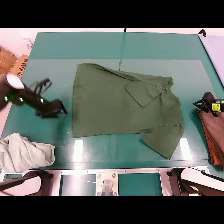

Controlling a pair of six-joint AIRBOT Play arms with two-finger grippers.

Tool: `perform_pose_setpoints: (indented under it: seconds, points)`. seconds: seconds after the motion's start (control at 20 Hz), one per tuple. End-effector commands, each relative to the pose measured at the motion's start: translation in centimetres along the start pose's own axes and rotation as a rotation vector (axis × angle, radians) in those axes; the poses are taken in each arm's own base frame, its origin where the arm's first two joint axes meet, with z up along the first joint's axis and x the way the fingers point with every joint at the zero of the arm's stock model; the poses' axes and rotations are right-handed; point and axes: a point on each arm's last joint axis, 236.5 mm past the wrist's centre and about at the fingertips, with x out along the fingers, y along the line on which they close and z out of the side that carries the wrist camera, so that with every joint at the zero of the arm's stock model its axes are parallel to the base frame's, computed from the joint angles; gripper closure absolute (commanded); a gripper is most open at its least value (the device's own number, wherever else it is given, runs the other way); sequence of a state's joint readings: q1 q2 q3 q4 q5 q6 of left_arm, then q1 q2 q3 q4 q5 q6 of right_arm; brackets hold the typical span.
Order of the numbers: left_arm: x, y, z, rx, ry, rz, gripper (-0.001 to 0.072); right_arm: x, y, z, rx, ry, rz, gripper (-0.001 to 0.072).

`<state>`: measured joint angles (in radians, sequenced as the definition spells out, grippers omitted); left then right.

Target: Fold the shirts.

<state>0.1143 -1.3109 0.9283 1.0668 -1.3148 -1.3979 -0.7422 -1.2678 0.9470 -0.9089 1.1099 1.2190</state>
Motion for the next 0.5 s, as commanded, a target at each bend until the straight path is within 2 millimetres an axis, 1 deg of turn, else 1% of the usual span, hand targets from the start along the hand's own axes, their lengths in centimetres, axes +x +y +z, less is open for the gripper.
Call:
perform_pose_setpoints:
  seconds: [0.0, 0.15, 0.25, 0.4, 0.45]
  points:
    - [4.7, 0.2, -3.4, -0.12, -0.016, -0.097, 0.0116, -0.2, -0.4, -0.2, 0.01, -0.013, -0.007, 0.0696]
    - [6.6, -0.7, -3.1, -0.164, -0.084, -0.192, 0.0117, -0.2, -0.5, 0.1, 0.01, -0.028, -0.012, 0.0696]
    - [7.1, -1.9, -3.8, -0.163, -0.083, -0.267, 0.0117, -0.2, -0.5, 0.2, 0.012, -0.032, -0.01, 0.0696]
    - [7.9, -2.2, -5.1, -0.168, -0.062, -0.298, 0.0119, -0.2, -0.6, 0.4, 0.012, -0.037, -0.013, 0.0696]
    - [7.8, -2.4, -5.2, -0.164, -0.057, -0.307, 0.0251, -0.2, -0.6, 0.3, 0.012, -0.037, -0.013, 0.0696]
